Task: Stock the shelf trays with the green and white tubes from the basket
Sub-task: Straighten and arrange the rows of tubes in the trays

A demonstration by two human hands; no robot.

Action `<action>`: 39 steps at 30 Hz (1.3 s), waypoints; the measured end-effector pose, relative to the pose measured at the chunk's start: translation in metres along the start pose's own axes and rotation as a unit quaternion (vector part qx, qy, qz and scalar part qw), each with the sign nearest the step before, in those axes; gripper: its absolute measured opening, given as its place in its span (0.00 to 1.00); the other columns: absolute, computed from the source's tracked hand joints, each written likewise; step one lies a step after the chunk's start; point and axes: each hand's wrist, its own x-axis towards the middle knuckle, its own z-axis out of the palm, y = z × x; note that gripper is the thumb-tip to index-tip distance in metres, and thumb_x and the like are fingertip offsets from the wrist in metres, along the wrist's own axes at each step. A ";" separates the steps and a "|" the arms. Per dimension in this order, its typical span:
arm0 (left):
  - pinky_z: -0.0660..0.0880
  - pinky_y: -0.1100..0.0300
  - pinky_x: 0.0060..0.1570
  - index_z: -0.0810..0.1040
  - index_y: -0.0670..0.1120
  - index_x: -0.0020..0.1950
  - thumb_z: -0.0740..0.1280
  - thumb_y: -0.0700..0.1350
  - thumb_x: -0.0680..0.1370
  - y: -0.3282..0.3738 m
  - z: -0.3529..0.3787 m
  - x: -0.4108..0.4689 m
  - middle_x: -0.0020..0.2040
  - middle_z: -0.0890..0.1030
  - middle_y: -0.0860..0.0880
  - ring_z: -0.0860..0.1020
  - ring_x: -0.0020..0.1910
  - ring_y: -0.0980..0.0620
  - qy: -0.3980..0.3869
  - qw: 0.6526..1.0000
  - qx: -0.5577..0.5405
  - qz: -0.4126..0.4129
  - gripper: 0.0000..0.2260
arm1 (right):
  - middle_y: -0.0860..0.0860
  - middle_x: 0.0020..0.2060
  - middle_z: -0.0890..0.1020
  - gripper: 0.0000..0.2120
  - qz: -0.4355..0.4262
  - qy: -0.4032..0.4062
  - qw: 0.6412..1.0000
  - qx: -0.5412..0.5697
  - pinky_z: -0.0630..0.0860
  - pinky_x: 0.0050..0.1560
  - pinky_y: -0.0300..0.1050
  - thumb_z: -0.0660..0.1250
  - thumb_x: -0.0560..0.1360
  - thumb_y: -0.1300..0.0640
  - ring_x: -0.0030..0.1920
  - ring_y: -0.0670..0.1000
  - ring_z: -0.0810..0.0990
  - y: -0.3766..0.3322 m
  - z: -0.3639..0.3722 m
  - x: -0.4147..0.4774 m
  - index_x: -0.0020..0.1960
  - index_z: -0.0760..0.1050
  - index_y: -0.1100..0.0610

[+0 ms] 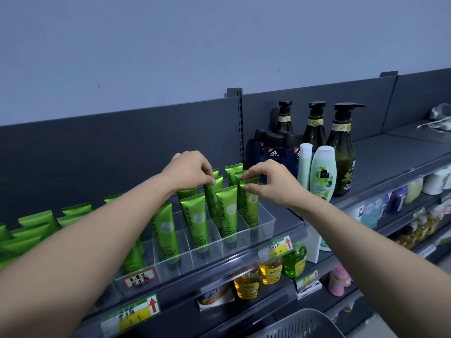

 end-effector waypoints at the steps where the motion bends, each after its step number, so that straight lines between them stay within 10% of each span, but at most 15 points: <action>1: 0.69 0.51 0.61 0.84 0.51 0.40 0.74 0.50 0.71 0.001 0.000 -0.001 0.35 0.80 0.60 0.78 0.45 0.54 -0.004 1.000 -0.005 0.000 0.03 | 0.47 0.51 0.82 0.09 0.001 0.004 1.000 0.002 0.72 0.58 0.47 0.73 0.72 0.53 0.56 0.46 0.74 0.001 0.000 -0.001 0.52 0.82 0.47; 21: 0.61 0.54 0.64 0.81 0.53 0.58 0.69 0.50 0.76 0.040 0.017 0.026 0.56 0.82 0.55 0.76 0.57 0.53 0.015 0.998 0.044 0.050 0.12 | 0.45 0.38 0.81 0.05 0.042 0.025 0.998 0.036 0.70 0.46 0.36 0.70 0.75 0.61 0.40 0.42 0.77 0.007 -0.001 0.003 0.48 0.84 0.55; 29: 0.67 0.54 0.61 0.84 0.51 0.44 0.70 0.45 0.74 0.044 0.028 0.028 0.44 0.84 0.54 0.78 0.48 0.51 0.043 0.999 0.008 0.018 0.03 | 0.44 0.37 0.81 0.05 0.046 0.032 0.997 0.050 0.69 0.41 0.26 0.71 0.74 0.61 0.37 0.35 0.75 0.013 -0.001 0.002 0.47 0.84 0.55; 39: 0.73 0.48 0.59 0.84 0.49 0.40 0.72 0.44 0.72 0.042 0.026 0.029 0.39 0.82 0.55 0.78 0.43 0.52 0.012 0.999 -0.036 -0.006 0.02 | 0.45 0.39 0.83 0.04 0.022 0.018 0.998 0.055 0.76 0.47 0.38 0.70 0.74 0.59 0.42 0.44 0.80 0.015 -0.005 -0.004 0.46 0.84 0.53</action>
